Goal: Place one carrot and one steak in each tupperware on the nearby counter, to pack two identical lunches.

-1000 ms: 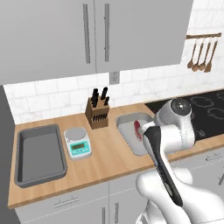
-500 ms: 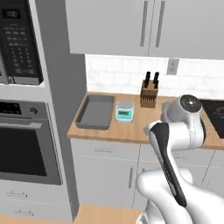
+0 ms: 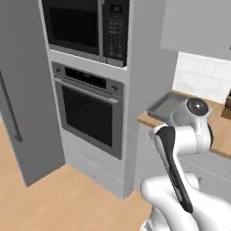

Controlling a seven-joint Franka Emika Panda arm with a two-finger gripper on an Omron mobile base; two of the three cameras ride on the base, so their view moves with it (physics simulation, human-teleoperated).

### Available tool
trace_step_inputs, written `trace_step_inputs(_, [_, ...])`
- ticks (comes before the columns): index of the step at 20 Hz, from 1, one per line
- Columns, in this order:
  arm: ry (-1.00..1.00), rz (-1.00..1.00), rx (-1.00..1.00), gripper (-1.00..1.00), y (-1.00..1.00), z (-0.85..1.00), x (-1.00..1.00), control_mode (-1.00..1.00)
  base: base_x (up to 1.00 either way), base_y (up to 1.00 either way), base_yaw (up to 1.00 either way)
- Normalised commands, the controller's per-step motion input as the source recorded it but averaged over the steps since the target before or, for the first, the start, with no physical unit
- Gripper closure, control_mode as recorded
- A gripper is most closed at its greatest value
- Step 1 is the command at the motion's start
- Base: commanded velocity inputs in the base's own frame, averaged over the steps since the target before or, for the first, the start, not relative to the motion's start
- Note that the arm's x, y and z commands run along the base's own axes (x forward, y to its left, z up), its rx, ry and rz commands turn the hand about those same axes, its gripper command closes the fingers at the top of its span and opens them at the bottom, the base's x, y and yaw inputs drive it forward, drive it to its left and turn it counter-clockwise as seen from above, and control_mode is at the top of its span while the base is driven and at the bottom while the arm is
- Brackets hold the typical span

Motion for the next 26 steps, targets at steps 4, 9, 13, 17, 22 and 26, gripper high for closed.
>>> trace_step_inputs(4, [0.00, 0.00, 0.00, -1.00, 0.00, 0.00, 0.00, 1.00, -0.33, 0.50, 0.82])
trace_step_inputs(9, [0.00, 0.00, 0.00, -1.00, 0.00, 0.00, 0.00, 1.00, -0.18, 0.77, 0.76])
trace_step_inputs(13, [0.00, 0.00, 0.00, -1.00, 0.00, 0.00, 0.00, 1.00, 0.19, 0.85, 0.57])
trace_step_inputs(17, [0.00, 0.00, 0.00, -1.00, 0.00, 0.00, 0.00, 1.00, 0.98, 0.42, 0.27])
trace_step_inputs(22, [0.00, 0.00, 0.00, -1.00, 0.00, 0.00, 0.00, 1.00, 1.00, -0.49, 0.18])
trace_step_inputs(26, [0.00, 0.00, 0.00, -1.00, 0.00, 0.00, 0.00, 1.00, 1.00, 0.31, 0.03])
